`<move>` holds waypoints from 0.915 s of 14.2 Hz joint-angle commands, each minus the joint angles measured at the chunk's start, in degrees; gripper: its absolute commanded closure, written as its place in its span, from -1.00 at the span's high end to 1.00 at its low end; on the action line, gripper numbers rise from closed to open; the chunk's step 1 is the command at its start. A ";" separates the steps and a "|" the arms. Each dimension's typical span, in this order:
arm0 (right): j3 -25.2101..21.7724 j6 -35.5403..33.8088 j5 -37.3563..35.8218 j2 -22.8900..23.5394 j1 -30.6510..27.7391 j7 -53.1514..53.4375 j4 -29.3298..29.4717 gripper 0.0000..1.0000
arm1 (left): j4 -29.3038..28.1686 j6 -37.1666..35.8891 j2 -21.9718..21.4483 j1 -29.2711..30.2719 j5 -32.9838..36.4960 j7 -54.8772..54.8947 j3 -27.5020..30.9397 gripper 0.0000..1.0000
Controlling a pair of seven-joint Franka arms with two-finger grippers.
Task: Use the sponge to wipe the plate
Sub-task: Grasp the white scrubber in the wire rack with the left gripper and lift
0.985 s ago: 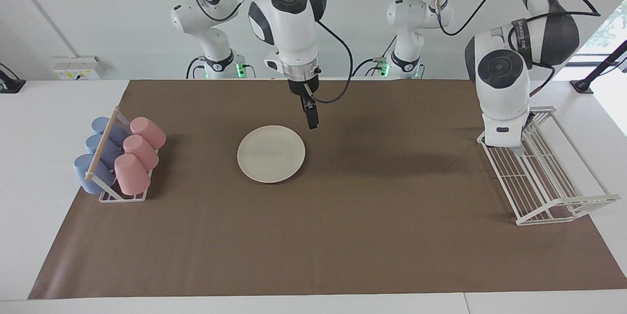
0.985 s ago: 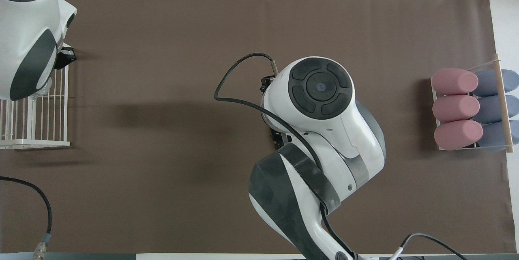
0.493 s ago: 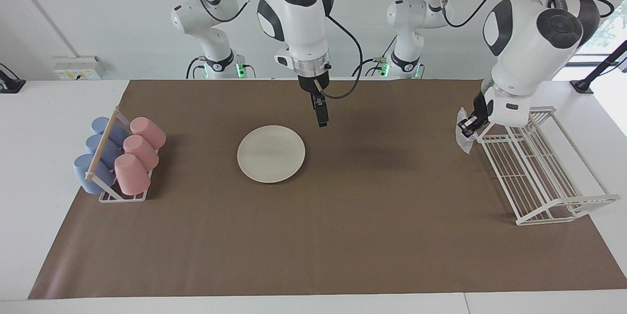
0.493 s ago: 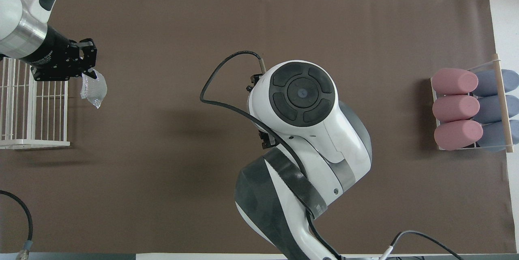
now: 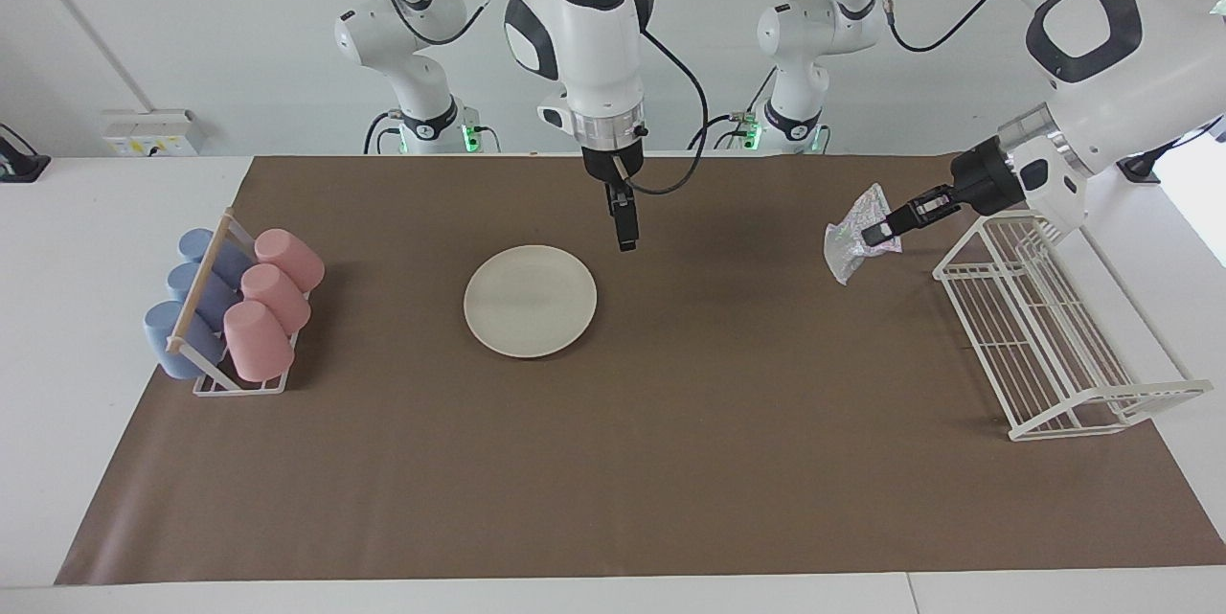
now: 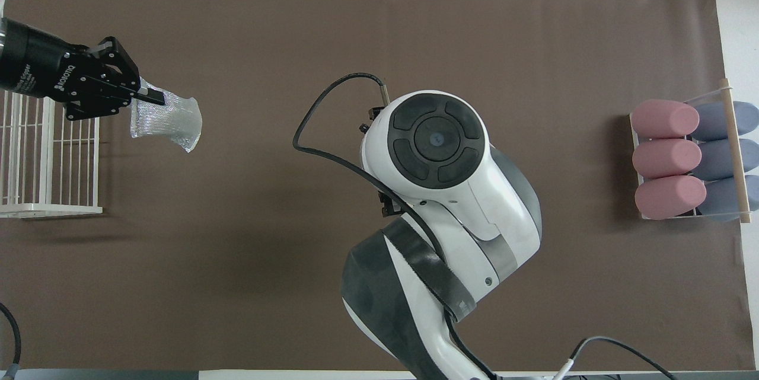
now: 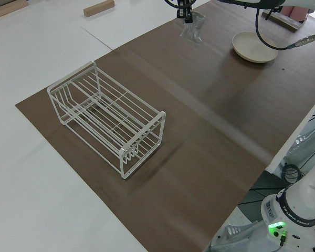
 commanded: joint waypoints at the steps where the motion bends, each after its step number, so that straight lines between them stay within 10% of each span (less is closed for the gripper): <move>1: 0.10 -0.29 -0.49 0.93 0.27 1.79 0.91 1.00 | -13.11 3.62 -6.10 1.34 -9.31 9.23 0.17 -1.00; 7: 0.19 0.06 -0.40 0.93 1.40 2.93 0.91 1.00 | -30.64 6.98 -10.69 1.97 -32.32 19.63 0.17 -1.00; 13: 0.10 0.23 -0.40 -0.12 4.13 4.17 -1.37 1.00 | -36.80 7.24 -10.08 -1.11 -38.25 36.30 -0.09 -1.00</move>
